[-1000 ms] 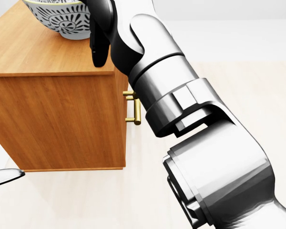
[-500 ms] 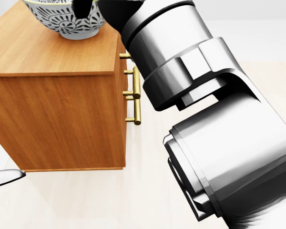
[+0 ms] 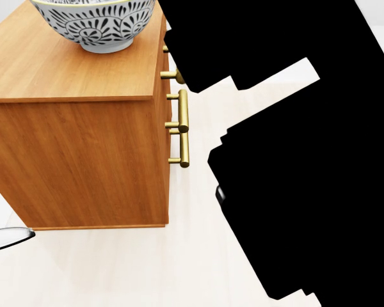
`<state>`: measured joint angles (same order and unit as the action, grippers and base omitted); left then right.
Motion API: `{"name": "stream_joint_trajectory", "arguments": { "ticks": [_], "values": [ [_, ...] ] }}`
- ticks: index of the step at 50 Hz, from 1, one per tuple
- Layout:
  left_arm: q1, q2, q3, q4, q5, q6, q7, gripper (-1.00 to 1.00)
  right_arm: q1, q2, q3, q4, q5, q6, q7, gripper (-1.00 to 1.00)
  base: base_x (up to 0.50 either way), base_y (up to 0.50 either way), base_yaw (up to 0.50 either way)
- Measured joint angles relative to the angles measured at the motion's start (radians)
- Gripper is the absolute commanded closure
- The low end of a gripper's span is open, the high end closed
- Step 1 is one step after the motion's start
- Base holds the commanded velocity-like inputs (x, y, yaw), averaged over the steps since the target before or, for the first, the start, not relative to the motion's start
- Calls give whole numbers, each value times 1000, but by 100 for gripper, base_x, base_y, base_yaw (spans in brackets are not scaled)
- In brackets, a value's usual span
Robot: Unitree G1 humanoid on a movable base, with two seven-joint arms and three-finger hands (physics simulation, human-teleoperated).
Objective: Put the bowl on top of the cabinet.
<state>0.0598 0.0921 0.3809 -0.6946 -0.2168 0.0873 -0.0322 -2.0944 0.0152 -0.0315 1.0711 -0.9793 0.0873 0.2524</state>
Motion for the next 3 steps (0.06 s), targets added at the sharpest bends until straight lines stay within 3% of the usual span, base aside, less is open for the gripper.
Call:
{"name": "stream_joint_trajectory", "arguments": {
  "ticks": [3],
  "values": [
    [0, 0, 0, 0, 0, 0, 0, -100, 0, -1, -2, 0, 15, 0, 0, -100, 0, 0, 0]
  ]
}}
